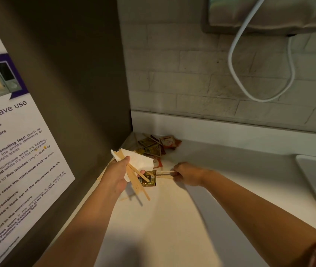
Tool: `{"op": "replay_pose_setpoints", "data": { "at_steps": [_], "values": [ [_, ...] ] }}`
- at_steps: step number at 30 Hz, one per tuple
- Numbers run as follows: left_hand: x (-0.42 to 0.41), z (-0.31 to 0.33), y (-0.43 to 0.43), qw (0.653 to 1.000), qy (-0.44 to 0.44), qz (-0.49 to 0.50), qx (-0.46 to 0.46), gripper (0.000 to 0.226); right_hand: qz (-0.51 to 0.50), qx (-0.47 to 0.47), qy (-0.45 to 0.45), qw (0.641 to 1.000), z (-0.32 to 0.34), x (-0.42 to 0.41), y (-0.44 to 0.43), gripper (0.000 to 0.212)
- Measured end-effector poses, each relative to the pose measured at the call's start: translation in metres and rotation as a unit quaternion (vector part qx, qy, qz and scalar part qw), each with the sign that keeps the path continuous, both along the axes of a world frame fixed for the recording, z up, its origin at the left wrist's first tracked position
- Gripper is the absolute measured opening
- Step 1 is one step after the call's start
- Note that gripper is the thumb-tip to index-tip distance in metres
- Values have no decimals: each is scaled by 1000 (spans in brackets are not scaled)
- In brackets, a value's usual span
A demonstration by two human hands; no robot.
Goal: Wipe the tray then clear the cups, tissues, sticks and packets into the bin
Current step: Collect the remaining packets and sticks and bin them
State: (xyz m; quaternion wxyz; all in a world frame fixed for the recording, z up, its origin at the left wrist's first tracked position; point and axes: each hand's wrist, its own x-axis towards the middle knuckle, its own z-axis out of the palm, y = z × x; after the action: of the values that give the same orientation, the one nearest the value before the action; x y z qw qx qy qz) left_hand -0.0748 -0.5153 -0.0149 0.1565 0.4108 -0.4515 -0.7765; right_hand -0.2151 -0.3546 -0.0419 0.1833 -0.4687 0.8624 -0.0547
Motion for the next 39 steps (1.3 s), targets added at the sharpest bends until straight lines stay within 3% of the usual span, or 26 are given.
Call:
{"op": "replay_pose_setpoints", "data": {
  "at_steps": [6,10,14,19,25,29,35,39],
  "values": [
    [4,2,2,1000,3,-10,-3,36,49,38,62,996,4,16,9,30],
    [7,2,6,1000,2,-13,-8,36,11,9,-5,1000,7,19,20,31],
    [12,2,11,1000,0,-17,-11,32,-18,6,-38,999,18,16,33,16],
    [15,3,26,1000,6,-22,-2,16,-111,-92,-208,967,34,19,41,23],
    [10,2,52,999,0,-43,-15,27,-154,-224,-340,900,64,43,41,30],
    [5,7,82,998,13,-51,-36,19,-160,-232,-329,901,72,61,38,29],
    [-2,5,119,995,18,-57,-76,27,-132,-145,-222,955,76,78,53,26],
    [0,8,145,994,29,-67,-83,22,-137,-126,-205,961,77,84,76,29]
  ]
}}
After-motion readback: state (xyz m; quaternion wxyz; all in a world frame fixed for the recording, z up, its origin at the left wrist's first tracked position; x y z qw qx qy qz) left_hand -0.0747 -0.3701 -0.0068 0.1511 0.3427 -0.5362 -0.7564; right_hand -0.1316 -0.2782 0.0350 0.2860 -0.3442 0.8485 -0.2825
